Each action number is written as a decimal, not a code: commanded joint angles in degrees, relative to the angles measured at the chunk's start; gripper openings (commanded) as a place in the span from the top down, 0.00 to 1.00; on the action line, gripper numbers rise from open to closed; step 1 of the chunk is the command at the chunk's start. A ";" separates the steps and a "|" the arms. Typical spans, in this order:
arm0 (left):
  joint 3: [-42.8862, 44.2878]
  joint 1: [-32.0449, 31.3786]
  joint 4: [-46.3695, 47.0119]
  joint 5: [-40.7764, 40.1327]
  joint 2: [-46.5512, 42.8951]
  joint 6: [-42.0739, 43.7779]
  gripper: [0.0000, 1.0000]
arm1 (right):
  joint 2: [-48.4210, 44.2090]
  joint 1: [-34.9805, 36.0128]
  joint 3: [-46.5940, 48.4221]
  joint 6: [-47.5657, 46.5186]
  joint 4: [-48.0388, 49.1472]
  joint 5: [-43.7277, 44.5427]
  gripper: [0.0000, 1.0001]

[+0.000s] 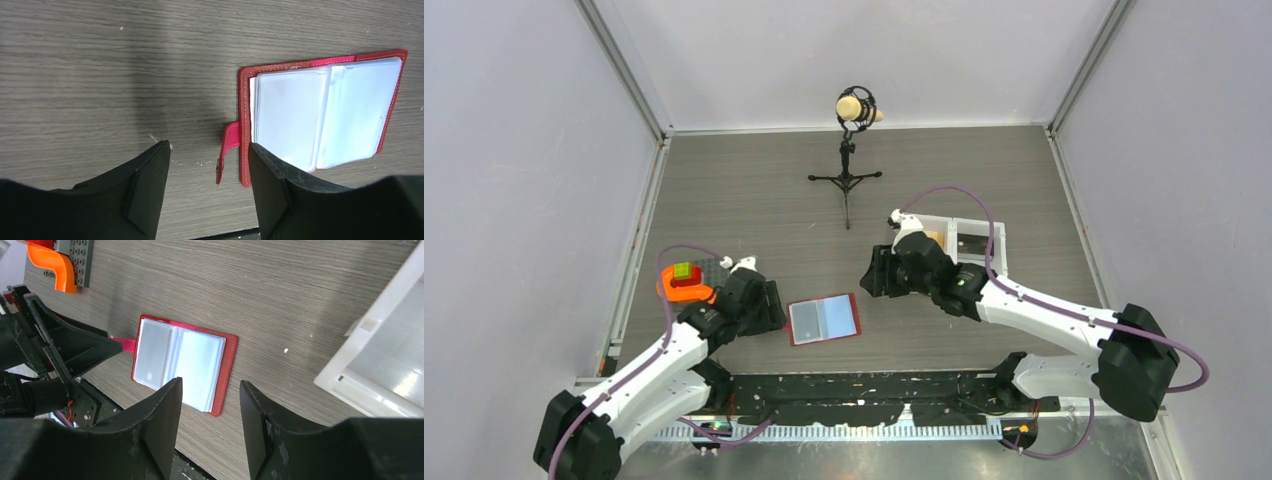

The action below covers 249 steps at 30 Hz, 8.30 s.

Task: Take the credit cards out of the card holder
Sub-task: Remove the credit card from the card holder.

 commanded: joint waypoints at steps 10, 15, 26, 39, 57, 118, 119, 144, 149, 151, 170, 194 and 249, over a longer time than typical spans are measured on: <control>-3.12 0.17 7.73 4.64 -2.90 -1.23 0.93 | 11.10 11.80 6.56 3.90 7.59 6.23 0.38; -3.28 0.17 6.73 5.42 -7.11 -1.77 1.00 | 19.47 15.45 11.69 4.13 8.52 7.27 0.34; -2.64 0.17 5.22 8.76 -11.01 -2.46 1.00 | 29.85 19.17 16.85 5.71 9.92 6.49 0.27; -2.77 0.17 4.43 9.18 -13.20 -2.84 1.00 | 34.49 20.46 19.31 6.40 8.52 9.96 0.28; -2.03 0.17 2.90 8.20 -13.07 -1.28 1.00 | 31.06 20.50 17.31 6.93 4.81 14.68 0.44; -0.88 0.17 -0.04 8.56 -14.56 0.07 1.00 | 29.00 20.15 18.12 1.84 -3.29 23.61 0.41; -0.88 0.17 -0.05 8.55 -14.51 0.07 1.00 | 28.50 20.04 18.10 1.77 -4.88 24.45 0.41; -1.23 0.18 0.83 9.67 -14.66 -0.64 1.00 | 28.36 21.33 18.79 -3.60 7.56 7.61 0.33; -1.32 0.17 0.74 9.71 -14.68 -0.68 1.00 | 31.13 21.51 19.13 -3.34 8.67 6.89 0.31; -1.19 0.17 0.74 9.73 -14.67 -0.64 1.00 | 31.68 21.56 19.13 -3.18 8.94 6.54 0.30; -0.44 0.17 -0.23 10.06 -15.21 -0.15 1.00 | 33.55 21.87 20.58 -2.21 0.96 15.37 0.38; -0.66 0.17 -0.59 10.32 -15.46 -0.11 1.00 | 17.94 20.67 15.14 -9.48 1.72 18.62 0.41; 0.24 0.17 -1.77 9.89 -14.24 -0.38 1.00 | 36.32 17.65 15.53 -14.54 15.62 -0.25 0.32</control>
